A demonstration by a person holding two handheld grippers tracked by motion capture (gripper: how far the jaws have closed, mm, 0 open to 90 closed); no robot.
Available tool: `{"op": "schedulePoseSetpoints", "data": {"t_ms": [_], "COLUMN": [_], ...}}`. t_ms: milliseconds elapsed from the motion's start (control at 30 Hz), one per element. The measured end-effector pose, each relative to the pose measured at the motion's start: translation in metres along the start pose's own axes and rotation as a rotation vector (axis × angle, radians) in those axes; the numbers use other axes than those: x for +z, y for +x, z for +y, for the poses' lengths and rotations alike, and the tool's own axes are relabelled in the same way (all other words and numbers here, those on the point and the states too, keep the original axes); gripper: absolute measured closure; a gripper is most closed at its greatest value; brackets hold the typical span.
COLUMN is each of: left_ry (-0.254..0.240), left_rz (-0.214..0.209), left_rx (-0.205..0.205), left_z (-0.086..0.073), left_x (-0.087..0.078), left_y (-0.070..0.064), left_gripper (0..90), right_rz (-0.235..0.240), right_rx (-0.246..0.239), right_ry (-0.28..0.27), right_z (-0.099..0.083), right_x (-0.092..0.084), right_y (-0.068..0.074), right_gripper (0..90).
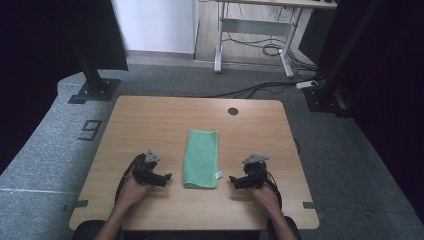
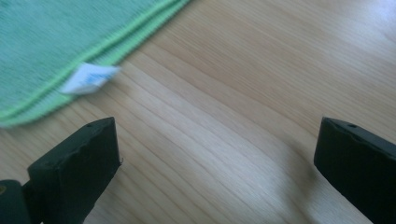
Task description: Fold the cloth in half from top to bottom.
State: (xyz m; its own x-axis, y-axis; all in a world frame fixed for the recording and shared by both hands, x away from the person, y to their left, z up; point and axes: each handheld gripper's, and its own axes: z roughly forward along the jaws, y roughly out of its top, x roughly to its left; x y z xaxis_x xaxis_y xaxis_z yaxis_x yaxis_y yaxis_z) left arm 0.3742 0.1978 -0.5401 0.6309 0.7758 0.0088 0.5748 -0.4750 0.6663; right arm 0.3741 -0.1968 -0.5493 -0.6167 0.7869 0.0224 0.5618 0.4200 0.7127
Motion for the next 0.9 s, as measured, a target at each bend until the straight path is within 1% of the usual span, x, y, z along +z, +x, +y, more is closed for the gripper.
{"op": "schedulePoseSetpoints", "data": {"t_ms": [33,167,200,300,333,367,400,433,467,667,767,800,833,900], "left_ry": [0.002,0.006,0.003,-0.003,-0.003,-0.009,-0.009,-0.015,-0.021,-0.023,-0.031,-0.031,-0.032,-0.032], "left_rz": [0.006,0.011,0.014,0.007,0.007,0.006,0.006,0.002,0.005,0.008,0.017,0.017,0.022,0.026], "left_rx": [0.003,0.014,0.016,0.011,0.011,0.007,0.007,0.002,-0.001,0.002,0.003,0.003,0.001,0.004], "left_z": [0.003,0.009,0.012,0.019,0.019,0.025,0.025,0.031,0.034,0.047,0.056,0.056,0.060,0.063], "left_x": [0.002,0.005,0.007,0.010,0.010,0.013,0.013,0.015,0.017,0.026,0.034,0.034,0.038,0.040], "left_y": [0.000,-0.001,-0.001,0.001,0.001,0.001,0.001,0.002,0.003,0.004,0.005,0.005,0.005,0.006], "left_gripper": [0.0,0.0,0.0,0.0,0.0,0.0,0.0,0.0,0.0,0.0,0.0,0.0,0.0,0.0], "right_rz": [0.018,0.032,0.044,0.052,0.057,0.059,0.059,0.067,0.072,0.079,0.076,0.076,0.076,0.074], "right_rx": [-0.001,-0.004,-0.010,-0.019,-0.023,-0.024,-0.024,-0.024,-0.026,-0.030,-0.043,-0.042,-0.047,-0.051], "right_ry": [-0.015,-0.027,-0.031,-0.033,-0.034,-0.036,-0.036,-0.041,-0.043,-0.049,-0.045,-0.041,-0.042,-0.040], "right_z": [0.003,0.006,0.009,0.012,0.013,0.014,0.014,0.016,0.017,0.021,0.024,0.024,0.025,0.026], "right_x": [0.000,0.001,0.002,0.005,0.006,0.006,0.006,0.008,0.008,0.012,0.015,0.016,0.017,0.019], "right_y": [0.004,0.009,0.013,0.019,0.020,0.022,0.022,0.026,0.027,0.035,0.041,0.043,0.044,0.047], "right_gripper": [0.2,0.2,0.2,0.2,0.2,0.2,0.2,0.2,0.2,0.3,0.8,0.9,1.0,1.0]}}
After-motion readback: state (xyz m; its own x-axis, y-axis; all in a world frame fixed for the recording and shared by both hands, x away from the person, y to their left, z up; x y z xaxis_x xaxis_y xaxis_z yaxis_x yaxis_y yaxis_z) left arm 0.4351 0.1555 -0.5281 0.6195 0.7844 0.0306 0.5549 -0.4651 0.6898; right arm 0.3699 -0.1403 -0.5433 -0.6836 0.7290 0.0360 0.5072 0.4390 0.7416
